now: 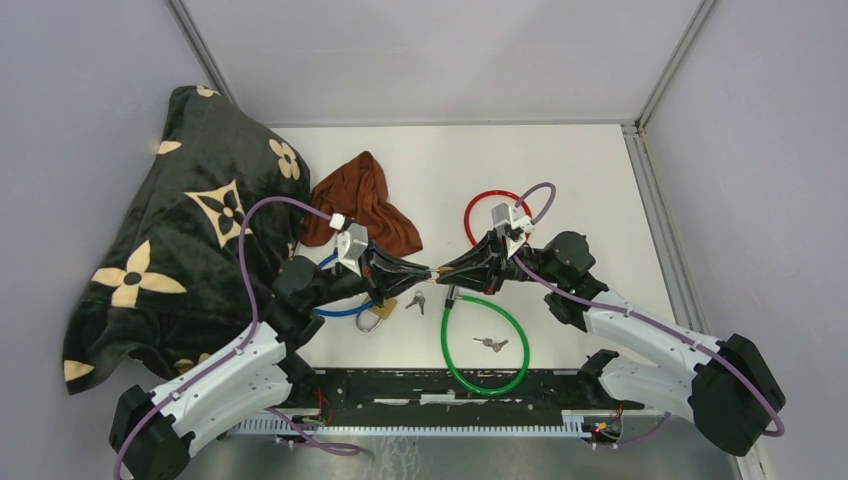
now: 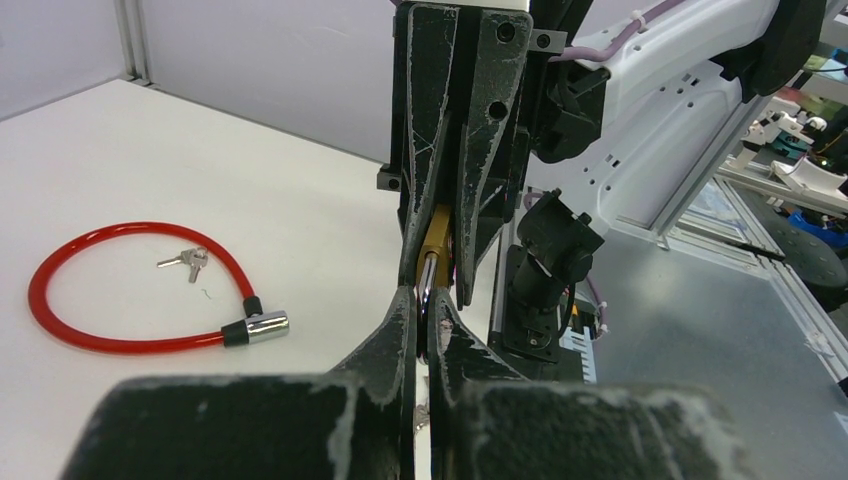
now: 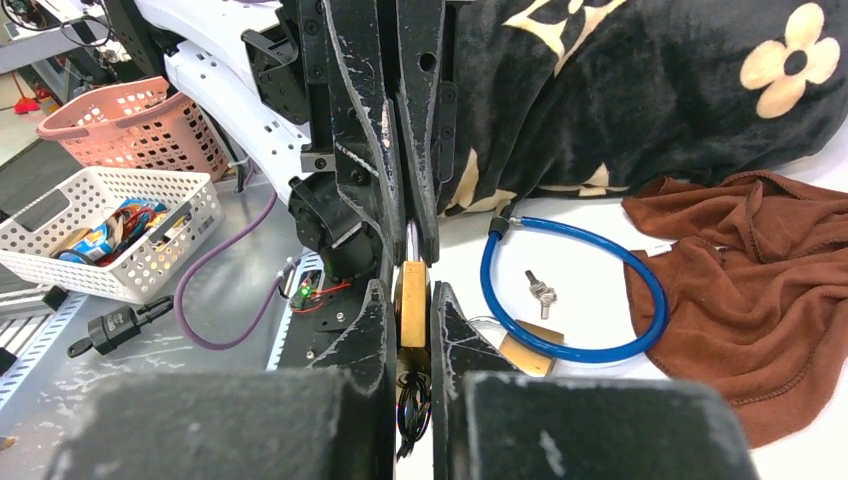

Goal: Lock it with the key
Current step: Lock the lock.

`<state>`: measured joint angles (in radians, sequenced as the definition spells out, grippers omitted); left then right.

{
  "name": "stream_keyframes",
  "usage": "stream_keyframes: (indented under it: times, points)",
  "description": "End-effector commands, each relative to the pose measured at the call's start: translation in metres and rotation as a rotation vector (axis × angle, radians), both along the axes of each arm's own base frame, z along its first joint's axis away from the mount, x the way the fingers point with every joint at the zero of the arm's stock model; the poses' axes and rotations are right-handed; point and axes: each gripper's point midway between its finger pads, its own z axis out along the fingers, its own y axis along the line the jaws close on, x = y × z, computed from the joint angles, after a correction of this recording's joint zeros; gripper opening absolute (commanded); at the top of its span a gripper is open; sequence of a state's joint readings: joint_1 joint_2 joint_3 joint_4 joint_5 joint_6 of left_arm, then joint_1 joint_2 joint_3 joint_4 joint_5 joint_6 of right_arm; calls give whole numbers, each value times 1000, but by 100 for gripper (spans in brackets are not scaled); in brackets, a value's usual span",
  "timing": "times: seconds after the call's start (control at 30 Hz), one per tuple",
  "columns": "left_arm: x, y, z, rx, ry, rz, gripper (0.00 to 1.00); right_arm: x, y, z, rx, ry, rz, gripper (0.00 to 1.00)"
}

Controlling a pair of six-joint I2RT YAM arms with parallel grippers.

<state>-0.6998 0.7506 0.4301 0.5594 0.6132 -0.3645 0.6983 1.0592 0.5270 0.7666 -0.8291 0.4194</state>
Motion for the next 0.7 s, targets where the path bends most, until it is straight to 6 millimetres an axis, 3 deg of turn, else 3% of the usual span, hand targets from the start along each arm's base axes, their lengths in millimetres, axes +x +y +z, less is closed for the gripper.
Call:
stream_keyframes:
  times: [0.0,0.07,0.2,0.4,0.57,0.67]
  points:
    - [-2,1,29,-51,-67,0,2,2,-3,23,61,-42,-33,0]
    - [1,3,23,-39,-31,20,6,3,-5,30,88,-47,-52,0]
    - [1,6,13,-20,10,39,26,-2,-8,44,122,-72,-39,0]
    - [1,8,22,-40,-14,44,25,-5,-6,45,124,-71,-15,0]
    - [-5,7,32,-53,-69,11,36,-3,-6,40,103,-70,-18,0]
    - [-2,5,30,-49,-57,11,33,-5,-5,40,99,-69,-4,0]
